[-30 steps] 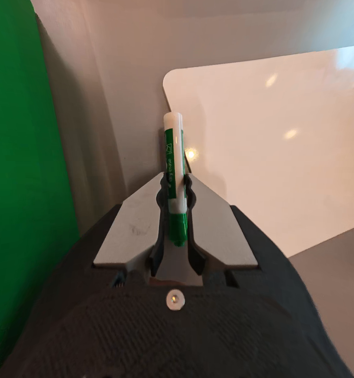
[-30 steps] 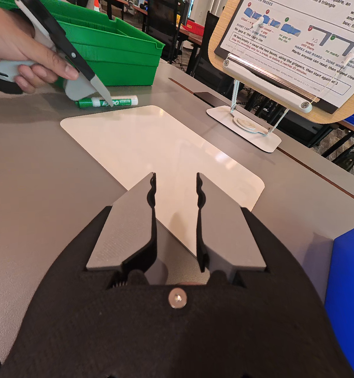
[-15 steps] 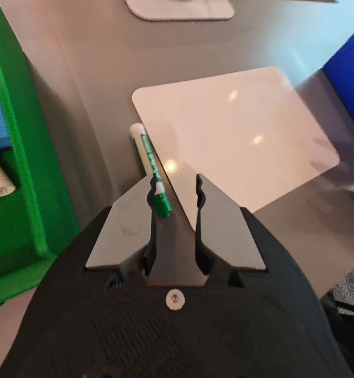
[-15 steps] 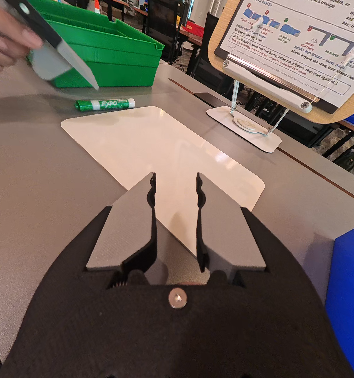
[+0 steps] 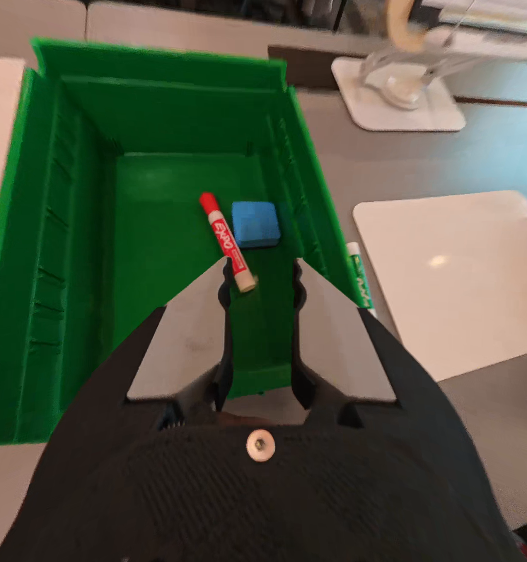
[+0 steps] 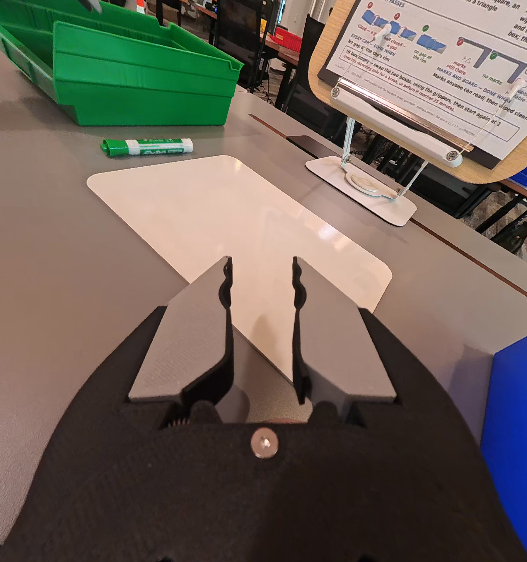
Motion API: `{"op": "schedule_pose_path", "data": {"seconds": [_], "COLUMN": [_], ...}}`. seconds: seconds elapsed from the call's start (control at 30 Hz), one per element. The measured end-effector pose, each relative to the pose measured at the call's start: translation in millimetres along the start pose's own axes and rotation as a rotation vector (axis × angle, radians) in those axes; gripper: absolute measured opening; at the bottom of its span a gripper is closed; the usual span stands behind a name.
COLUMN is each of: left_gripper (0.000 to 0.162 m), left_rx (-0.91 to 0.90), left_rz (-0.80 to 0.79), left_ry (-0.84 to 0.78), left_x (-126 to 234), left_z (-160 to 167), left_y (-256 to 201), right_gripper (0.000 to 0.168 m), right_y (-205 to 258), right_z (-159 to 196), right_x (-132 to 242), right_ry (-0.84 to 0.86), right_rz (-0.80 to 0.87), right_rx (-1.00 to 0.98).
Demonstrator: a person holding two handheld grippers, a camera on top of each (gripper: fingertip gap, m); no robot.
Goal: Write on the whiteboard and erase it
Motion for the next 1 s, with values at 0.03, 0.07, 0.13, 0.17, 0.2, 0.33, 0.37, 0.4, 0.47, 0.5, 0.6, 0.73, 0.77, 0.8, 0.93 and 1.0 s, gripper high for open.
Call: {"op": "schedule_pose_path", "data": {"seconds": [0.03, 0.07, 0.13, 0.17, 0.2, 0.33, 0.37, 0.4, 0.47, 0.5, 0.6, 0.73, 0.77, 0.8, 0.93, 1.0], "left_gripper": [0.038, 0.039, 0.039, 0.040, 0.040, 0.042, 0.034, 0.020, 0.019, 0.018, 0.017, 0.017, 0.017, 0.017, 0.017, 0.017], "left_rx": [0.006, 0.010, 0.010, 0.003, -0.007, -0.030, -0.056, -0.093, -0.143, -0.152, -0.176, -0.173, -0.175, -0.177, -0.190, -0.215], "left_rz": [-0.004, -0.016, -0.046, -0.062, -0.080, -0.088, -0.100, -0.108, -0.139, -0.153, -0.177, -0.164, -0.152, -0.137, -0.053, -0.020], "left_ry": [0.048, 0.091, 0.157, 0.186, 0.215, 0.401, 0.419, 0.441, 0.457, 0.454, 0.420, 0.330, 0.302, 0.268, 0.136, 0.101], "left_x": [-10.2, -20.6, -40.6, -49.9, -59.0, -88.4, -91.0, -92.8, -94.5, -94.7, -91.1, -70.7, -62.4, -52.8, -14.7, -1.1], "left_z": [2.3, 4.1, 5.9, 6.3, 7.3, 14.4, 14.2, 14.7, 13.6, 12.9, 11.7, -0.3, -5.7, -12.0, -36.1, -42.6], "left_y": [4.9, 9.1, 15.0, 16.7, 17.9, 17.7, 16.4, 15.4, 15.7, 16.2, 18.5, 17.0, 14.5, 10.9, -11.2, -26.1], "right_gripper": [0.036, 0.036, 0.036, 0.036, 0.036, 0.036, 0.036, 0.036, 0.036, 0.036, 0.036, 0.036, 0.036, 0.036, 0.036, 0.036], "right_y": [-0.3, -0.4, -0.8, -0.9, -0.9, -0.8, -0.8, -0.8, -0.7, -0.5, 0.3, 0.8, 0.6, 0.3, -0.3, -0.3], "right_z": [0.0, 0.0, 0.1, 0.0, 0.1, 0.3, 0.3, 0.2, 0.2, 0.2, 0.0, 0.0, 0.0, 0.1, 0.2, 0.3], "right_x": [-0.1, -0.1, 0.0, 0.1, 0.1, -0.3, -0.3, -0.1, -0.1, 0.1, 1.0, 2.4, 2.3, 2.0, 1.3, 0.9], "right_ry": [0.000, -0.001, 0.000, -0.002, 0.000, 0.004, 0.004, 0.002, 0.002, 0.000, -0.006, -0.013, -0.012, -0.009, -0.004, -0.002], "right_rz": [-0.001, 0.000, 0.005, 0.007, 0.009, 0.010, 0.009, 0.008, 0.008, 0.006, 0.006, 0.004, 0.002, 0.000, -0.007, -0.007], "right_rx": [-0.003, -0.005, -0.006, -0.007, -0.007, -0.005, -0.005, -0.006, -0.004, -0.003, 0.005, 0.009, 0.006, 0.004, -0.004, -0.003]}}
Point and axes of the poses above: each gripper's, where its closed fingertips meet, x back along the fingers, z out of its underside, y = z × x across the jaws, the point moved 10 cm from there along x, back along the fingers, and after that the axes turned 1 degree about -z, right-handed, at the moved point
